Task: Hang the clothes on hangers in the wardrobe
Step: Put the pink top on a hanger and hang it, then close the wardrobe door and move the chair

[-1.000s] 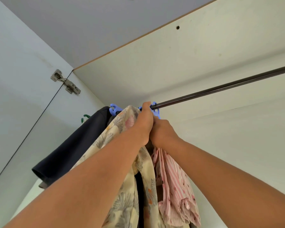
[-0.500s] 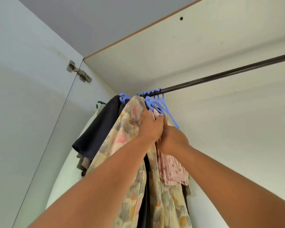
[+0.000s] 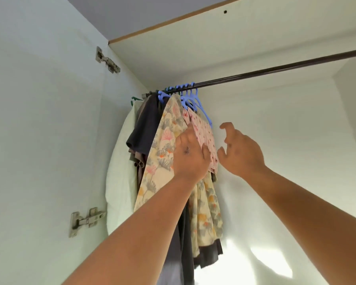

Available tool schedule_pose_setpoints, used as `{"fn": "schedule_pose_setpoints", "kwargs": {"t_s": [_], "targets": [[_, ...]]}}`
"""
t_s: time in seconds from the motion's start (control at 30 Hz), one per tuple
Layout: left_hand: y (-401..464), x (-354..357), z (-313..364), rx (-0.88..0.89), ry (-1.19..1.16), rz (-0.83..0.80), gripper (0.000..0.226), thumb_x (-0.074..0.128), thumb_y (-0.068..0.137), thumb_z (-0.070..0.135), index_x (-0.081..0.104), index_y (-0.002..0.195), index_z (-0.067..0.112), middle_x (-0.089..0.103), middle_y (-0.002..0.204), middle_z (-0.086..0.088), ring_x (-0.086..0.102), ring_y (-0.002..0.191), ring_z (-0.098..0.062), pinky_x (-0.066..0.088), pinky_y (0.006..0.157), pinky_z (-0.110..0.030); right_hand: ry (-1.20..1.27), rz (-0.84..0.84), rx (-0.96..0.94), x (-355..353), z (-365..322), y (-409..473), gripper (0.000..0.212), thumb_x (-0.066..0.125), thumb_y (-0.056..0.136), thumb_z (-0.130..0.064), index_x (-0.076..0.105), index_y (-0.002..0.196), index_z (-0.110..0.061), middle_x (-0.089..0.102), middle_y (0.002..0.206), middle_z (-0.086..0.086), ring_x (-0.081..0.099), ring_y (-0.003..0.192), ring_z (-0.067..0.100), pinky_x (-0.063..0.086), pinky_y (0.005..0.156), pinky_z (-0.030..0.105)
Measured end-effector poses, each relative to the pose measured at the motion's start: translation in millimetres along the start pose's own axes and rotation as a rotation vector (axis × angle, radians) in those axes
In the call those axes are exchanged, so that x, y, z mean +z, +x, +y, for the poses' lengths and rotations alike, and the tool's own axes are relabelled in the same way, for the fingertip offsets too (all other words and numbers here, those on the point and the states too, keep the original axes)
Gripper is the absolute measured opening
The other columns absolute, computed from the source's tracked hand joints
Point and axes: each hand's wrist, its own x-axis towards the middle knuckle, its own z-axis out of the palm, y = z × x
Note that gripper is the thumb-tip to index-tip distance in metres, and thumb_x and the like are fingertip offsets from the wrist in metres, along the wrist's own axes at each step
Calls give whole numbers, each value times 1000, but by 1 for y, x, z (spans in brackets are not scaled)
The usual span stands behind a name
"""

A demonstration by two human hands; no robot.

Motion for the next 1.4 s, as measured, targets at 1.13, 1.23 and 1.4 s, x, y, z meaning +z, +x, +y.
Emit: {"fn": "schedule_pose_setpoints", "kwargs": {"t_s": [1.13,1.23,1.4], "targets": [[-237,-240,478,-133,-434,-213,72,47,92,38,22,152,6,34,152,-8,37,136,-26,38,109,-38,-433,141,-29,-538,22,-270,24,55,85,-15,63,106,-6,57,114,14,49,115,35,40,88,45],[-242,-240,514,-112,-460,-294,73,48,92,36,20,152,6,38,149,-9,39,133,-27,39,108,-40,-597,84,52,-569,50,-277,34,49,82,-14,57,115,-7,48,130,18,35,133,38,30,103,51],[-240,-246,561,-44,-520,-309,73,55,88,34,27,149,6,44,140,-8,43,128,-25,38,108,-34,-725,88,377,-613,80,-295,60,66,79,-6,41,133,-9,22,149,22,5,145,39,6,116,58]]}}
